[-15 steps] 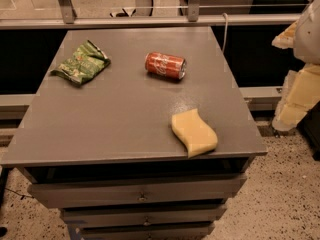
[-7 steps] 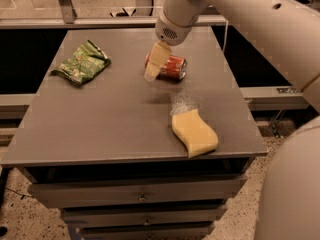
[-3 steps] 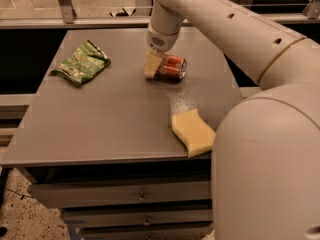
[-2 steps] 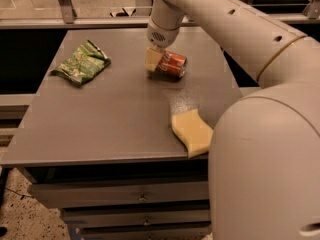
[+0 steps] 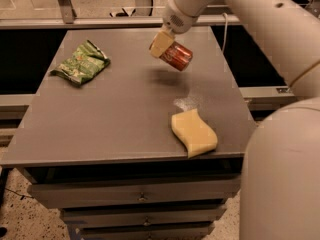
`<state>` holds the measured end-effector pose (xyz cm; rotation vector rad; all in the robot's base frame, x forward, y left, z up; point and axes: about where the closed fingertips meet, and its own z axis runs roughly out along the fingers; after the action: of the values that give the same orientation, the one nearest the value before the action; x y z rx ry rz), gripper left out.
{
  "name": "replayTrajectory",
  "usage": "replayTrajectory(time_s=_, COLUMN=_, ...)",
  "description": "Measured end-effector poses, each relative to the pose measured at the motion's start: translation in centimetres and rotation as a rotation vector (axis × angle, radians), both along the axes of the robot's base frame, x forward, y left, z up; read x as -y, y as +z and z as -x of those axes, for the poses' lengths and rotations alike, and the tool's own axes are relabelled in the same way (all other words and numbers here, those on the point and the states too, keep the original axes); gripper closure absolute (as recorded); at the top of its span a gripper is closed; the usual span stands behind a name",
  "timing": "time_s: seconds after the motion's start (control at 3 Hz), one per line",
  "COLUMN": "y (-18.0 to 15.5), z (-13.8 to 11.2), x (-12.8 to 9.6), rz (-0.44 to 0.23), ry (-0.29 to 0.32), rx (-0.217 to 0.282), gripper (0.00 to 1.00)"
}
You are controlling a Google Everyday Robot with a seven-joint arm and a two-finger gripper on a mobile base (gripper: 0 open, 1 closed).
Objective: Place coke can upright
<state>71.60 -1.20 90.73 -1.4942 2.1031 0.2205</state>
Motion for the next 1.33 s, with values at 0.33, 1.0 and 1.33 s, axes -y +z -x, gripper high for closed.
replayTrajectory(time_s=0.33, y=2.4, z=0.5, x=2.3, rz=-0.235, ry=0.021, rx=0.034, gripper=1.0)
replayTrajectory(time_s=1.0, y=5.0, z=1.5, x=6.0, rz=-0.678, ry=0.084, rx=0.114, gripper=1.0)
replayTrajectory(time_s=1.33, y=5.0, z=2.4, x=7.9, rz=-0.815, ry=0.114, rx=0.151, gripper=1.0)
